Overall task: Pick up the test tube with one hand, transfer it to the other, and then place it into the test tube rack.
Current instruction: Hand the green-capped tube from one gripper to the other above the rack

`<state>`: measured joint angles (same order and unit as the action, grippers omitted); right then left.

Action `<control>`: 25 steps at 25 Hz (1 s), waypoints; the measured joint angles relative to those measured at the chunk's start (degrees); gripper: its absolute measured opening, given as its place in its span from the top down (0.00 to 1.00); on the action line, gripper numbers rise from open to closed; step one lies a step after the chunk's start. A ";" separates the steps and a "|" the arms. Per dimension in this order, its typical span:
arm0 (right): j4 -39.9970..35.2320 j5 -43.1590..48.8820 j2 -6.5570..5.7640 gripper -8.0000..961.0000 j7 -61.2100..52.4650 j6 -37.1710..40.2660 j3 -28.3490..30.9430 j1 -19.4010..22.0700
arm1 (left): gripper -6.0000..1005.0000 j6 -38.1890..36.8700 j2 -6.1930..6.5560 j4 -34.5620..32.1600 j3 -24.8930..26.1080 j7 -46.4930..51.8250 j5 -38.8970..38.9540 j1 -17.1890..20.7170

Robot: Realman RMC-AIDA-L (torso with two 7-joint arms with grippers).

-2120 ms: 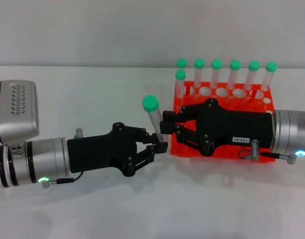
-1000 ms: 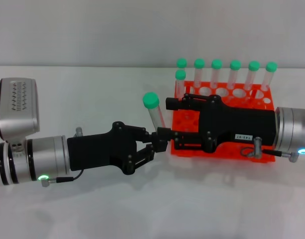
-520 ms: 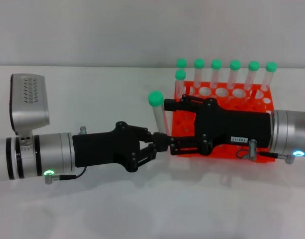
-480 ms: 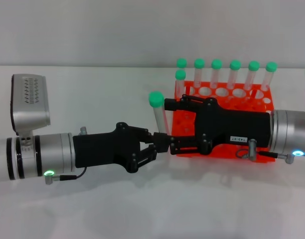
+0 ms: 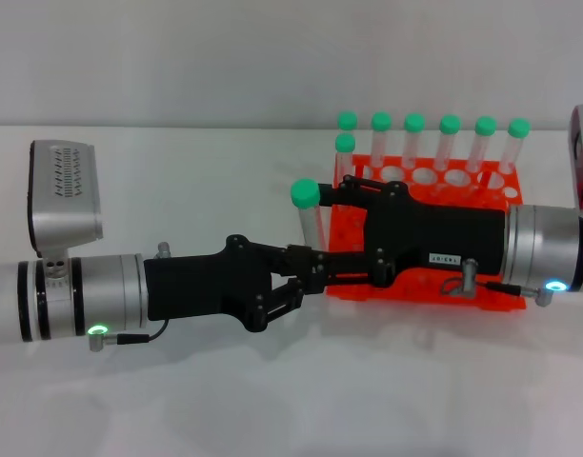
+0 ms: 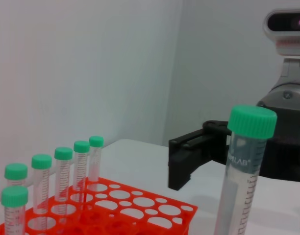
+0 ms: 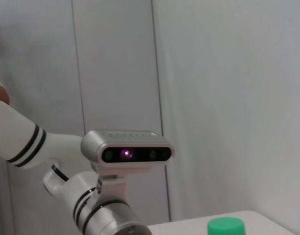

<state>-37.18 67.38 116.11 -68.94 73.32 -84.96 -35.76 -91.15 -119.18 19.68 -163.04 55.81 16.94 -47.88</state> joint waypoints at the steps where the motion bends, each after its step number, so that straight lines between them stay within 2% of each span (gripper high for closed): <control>1: 0.00 -0.03 0.00 0.11 0.00 -0.42 -0.02 -0.01 | 0.83 0.04 0.00 0.00 0.00 0.00 0.00 -0.01; 5: 0.00 -0.05 -0.06 0.15 0.18 -0.52 -0.04 -0.03 | 0.83 0.10 0.00 0.00 0.00 0.00 0.00 -0.02; 10: -0.25 -0.06 -0.24 0.34 0.28 -0.48 -0.11 -0.10 | 0.83 0.10 0.00 0.00 0.00 0.00 0.00 -0.02; 21: -0.35 0.03 -0.20 0.58 0.45 -0.59 -0.46 -0.10 | 0.83 0.18 0.00 0.00 0.00 -0.01 0.01 -0.01; 25: -0.36 0.04 -0.18 0.71 1.00 -0.59 -0.56 0.05 | 0.83 0.18 0.00 0.00 0.00 0.00 0.00 0.13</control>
<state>-37.54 67.41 115.93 -67.94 72.73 -85.53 -35.71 -90.97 -119.18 19.69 -163.04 55.81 16.94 -47.75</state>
